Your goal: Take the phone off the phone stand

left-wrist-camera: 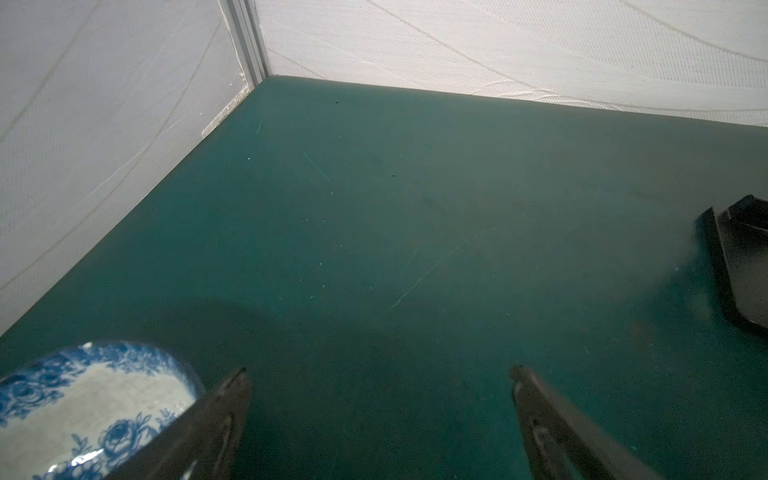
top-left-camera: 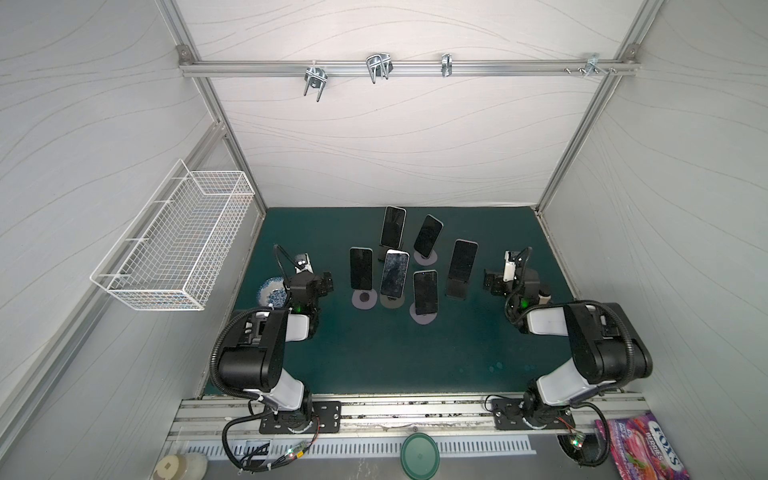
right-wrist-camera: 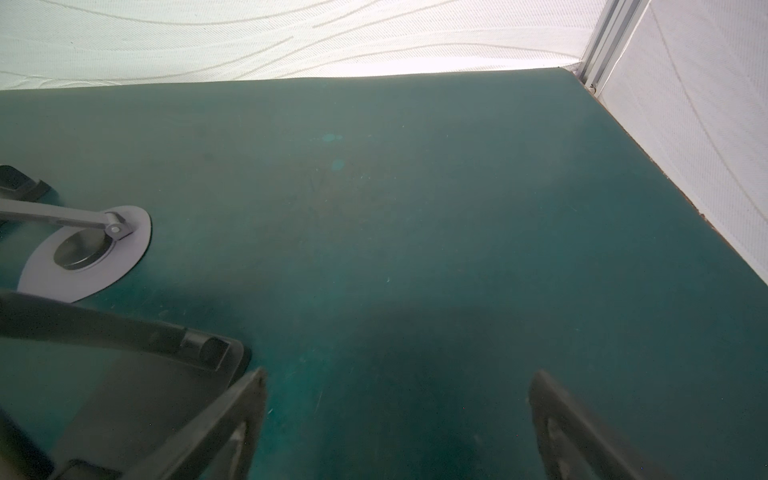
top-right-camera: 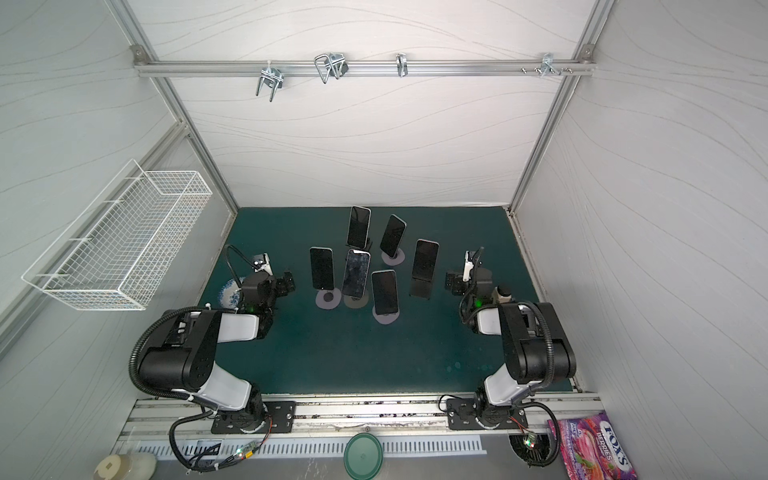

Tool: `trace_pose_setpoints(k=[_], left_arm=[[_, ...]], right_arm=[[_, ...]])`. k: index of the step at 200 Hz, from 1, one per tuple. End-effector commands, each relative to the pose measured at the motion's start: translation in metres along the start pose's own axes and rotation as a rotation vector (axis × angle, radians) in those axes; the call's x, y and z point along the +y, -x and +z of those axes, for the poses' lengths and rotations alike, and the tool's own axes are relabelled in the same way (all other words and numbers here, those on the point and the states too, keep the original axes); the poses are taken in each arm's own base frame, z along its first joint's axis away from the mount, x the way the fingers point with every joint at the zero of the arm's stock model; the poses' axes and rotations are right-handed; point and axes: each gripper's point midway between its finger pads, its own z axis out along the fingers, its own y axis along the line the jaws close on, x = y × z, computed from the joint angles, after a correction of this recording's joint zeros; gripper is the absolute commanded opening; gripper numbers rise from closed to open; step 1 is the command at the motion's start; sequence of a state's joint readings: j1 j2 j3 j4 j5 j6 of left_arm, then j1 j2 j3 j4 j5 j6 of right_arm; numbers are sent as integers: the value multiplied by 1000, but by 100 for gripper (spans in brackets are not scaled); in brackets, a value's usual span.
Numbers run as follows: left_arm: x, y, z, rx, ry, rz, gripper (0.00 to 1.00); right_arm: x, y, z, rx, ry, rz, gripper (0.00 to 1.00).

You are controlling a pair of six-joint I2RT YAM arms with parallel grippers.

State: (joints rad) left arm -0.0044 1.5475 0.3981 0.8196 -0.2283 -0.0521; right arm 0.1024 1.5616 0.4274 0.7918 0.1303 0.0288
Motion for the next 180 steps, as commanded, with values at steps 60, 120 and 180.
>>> trace_pose_setpoints(k=[60, 120, 180], left_arm=[[-2, 15, 3, -45, -8, -4, 99], [6, 32, -15, -93, 18, -26, 96], [18, 49, -27, -109, 78, -57, 96]], right_arm=[[2, 5, 1, -12, 15, -9, 99], [-10, 10, -7, -37, -47, 23, 99], [-16, 22, -15, 6, -88, 37, 99]])
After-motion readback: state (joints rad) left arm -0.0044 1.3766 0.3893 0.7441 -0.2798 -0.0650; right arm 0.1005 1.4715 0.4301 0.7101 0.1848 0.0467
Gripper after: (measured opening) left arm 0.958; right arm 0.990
